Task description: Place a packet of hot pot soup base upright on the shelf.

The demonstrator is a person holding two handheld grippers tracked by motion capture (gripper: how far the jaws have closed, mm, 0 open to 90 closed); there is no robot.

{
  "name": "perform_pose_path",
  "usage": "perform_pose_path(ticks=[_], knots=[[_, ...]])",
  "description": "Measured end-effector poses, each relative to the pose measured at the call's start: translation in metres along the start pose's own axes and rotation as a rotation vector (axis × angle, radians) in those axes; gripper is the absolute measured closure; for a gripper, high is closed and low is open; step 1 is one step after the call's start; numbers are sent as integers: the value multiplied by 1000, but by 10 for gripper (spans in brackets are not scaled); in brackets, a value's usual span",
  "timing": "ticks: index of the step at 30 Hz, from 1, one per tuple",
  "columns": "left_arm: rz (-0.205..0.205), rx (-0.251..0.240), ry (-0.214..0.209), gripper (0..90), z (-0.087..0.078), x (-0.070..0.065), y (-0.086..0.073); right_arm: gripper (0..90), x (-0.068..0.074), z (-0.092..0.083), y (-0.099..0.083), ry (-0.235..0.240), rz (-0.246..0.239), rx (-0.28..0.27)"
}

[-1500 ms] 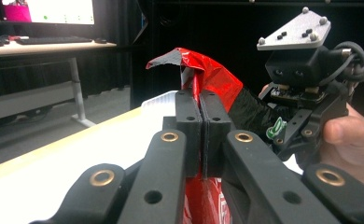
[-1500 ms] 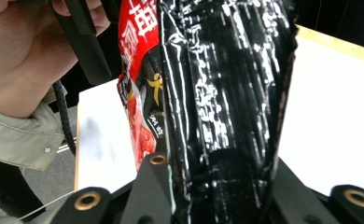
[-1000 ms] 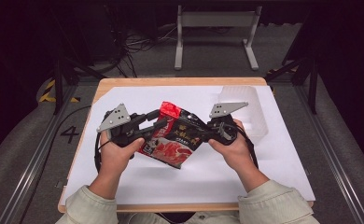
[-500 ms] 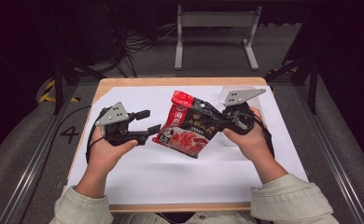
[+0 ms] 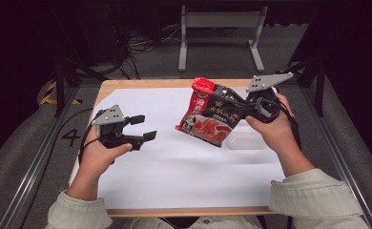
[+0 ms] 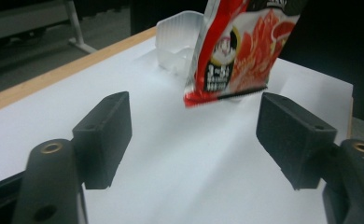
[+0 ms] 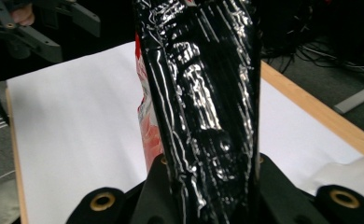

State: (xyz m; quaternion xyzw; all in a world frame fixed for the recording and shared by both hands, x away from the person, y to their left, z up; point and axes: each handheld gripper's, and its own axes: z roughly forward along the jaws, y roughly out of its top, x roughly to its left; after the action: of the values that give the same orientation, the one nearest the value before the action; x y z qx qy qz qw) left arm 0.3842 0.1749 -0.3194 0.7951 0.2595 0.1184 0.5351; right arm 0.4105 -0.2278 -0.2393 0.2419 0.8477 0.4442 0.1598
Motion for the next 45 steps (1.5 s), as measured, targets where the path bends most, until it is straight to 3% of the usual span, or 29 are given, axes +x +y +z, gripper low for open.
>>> perform_pose_path(ticks=[2, 9, 15, 27, 37, 45], knots=[[-19, 2, -9, 256, -1, 3, -2, 840, -2, -2, 1, -6, 2, 3], [-37, 24, 39, 196, -9, 14, -11, 840, -19, -15, 6, -75, -10, 33], [-26, 37, 82, 164, -14, 22, -15, 840, -30, -23, 9, -106, -2, 36], [-69, 65, 90, 136, -13, 31, -23, 838, -56, -40, 10, -174, 20, 59], [-53, 71, 93, 133, -12, 31, -23, 837, -76, -43, 6, -257, 38, 120], [-70, 68, 96, 131, -13, 31, -23, 837, -85, -43, 2, -295, 46, 151]])
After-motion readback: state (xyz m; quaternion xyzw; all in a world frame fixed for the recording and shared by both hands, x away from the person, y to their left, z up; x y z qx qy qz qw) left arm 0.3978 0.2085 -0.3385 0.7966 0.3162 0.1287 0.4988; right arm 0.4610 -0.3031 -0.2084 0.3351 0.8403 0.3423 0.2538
